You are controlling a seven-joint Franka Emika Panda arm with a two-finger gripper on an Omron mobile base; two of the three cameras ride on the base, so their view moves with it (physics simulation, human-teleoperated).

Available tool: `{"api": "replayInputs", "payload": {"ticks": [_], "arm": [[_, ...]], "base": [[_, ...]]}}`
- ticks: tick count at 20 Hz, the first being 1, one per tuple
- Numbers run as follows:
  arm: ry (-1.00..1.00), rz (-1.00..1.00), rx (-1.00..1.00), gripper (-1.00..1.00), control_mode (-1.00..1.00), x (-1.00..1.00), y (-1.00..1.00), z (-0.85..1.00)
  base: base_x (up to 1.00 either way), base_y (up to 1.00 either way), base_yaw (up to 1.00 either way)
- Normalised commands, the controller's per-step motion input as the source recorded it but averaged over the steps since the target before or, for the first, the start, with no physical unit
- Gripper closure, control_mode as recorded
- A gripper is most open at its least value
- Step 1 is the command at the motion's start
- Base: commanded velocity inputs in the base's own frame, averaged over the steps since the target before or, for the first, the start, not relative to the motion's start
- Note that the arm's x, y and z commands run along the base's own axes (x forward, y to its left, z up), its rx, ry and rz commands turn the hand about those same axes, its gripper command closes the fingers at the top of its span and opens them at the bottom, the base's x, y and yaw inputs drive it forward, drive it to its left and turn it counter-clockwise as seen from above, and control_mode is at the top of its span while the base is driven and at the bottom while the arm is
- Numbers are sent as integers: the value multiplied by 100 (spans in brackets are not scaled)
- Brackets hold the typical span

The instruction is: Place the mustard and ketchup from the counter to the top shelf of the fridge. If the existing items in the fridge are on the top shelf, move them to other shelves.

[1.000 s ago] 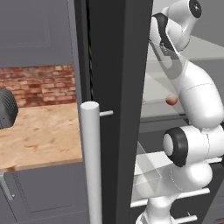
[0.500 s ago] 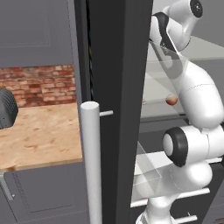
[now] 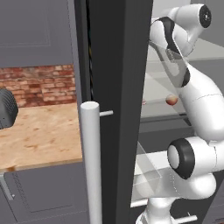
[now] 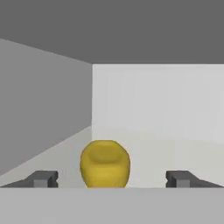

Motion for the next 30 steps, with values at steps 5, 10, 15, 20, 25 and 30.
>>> {"api": "replayInputs", "payload": {"ticks": [5,10,15,20,25,30], "arm": [[-28,-9,2,-100,-100,-91,-34,0],[-19,-6,2,-100,-100,-100,-78,-13],[-6,0,-2,-100,-100,-100,-61,-86],[0,0,-17,-100,-100,-100,-19,-100],[0,0,-27,-100,-100,-100,0,-100],[-15,-7,1,-100,-100,-20,-5,-4]], "base": [[0,0,0],[0,0,0],[0,0,0],[0,0,0],[0,0,0],[0,0,0]]}}
